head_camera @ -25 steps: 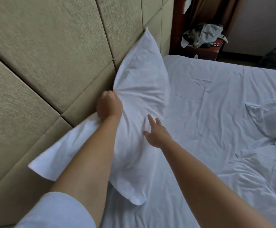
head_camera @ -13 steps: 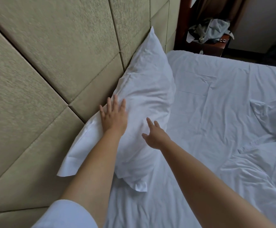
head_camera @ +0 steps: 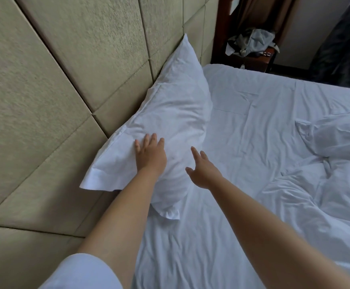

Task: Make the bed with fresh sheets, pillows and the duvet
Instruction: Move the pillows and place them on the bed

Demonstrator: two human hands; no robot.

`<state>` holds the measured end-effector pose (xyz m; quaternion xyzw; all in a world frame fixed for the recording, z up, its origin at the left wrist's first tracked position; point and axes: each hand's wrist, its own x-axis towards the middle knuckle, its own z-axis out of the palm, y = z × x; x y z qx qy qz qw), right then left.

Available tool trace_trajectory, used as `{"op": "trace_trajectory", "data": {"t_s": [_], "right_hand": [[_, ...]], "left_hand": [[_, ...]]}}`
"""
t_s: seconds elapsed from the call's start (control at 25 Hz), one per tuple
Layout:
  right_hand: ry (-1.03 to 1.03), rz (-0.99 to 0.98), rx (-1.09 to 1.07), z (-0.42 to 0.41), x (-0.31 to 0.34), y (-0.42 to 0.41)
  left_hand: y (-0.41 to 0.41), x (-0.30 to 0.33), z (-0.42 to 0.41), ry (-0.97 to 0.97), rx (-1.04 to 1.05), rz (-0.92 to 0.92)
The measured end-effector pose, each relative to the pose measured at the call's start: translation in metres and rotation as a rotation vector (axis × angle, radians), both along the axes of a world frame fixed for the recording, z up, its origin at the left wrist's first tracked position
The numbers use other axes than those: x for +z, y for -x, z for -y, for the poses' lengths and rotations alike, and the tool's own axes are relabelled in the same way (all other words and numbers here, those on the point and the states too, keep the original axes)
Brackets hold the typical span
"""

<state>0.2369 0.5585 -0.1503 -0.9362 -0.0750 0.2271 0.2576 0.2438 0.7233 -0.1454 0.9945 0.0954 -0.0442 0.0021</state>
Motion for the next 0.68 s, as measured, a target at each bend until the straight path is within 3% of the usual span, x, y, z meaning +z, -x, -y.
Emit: {"op": "trace_trajectory", "data": {"t_s": [0.44,0.68], "right_hand": [[-0.021,0.058,-0.083,0.138,0.016,0.109],[-0.030,0.109,-0.061,0.237,0.039,0.190]], "left_hand": [[0.119,0.023,0.148,0.119,-0.107,0.005],[0.217,0.060,0.251,0.264,-0.008,0.063]]}}
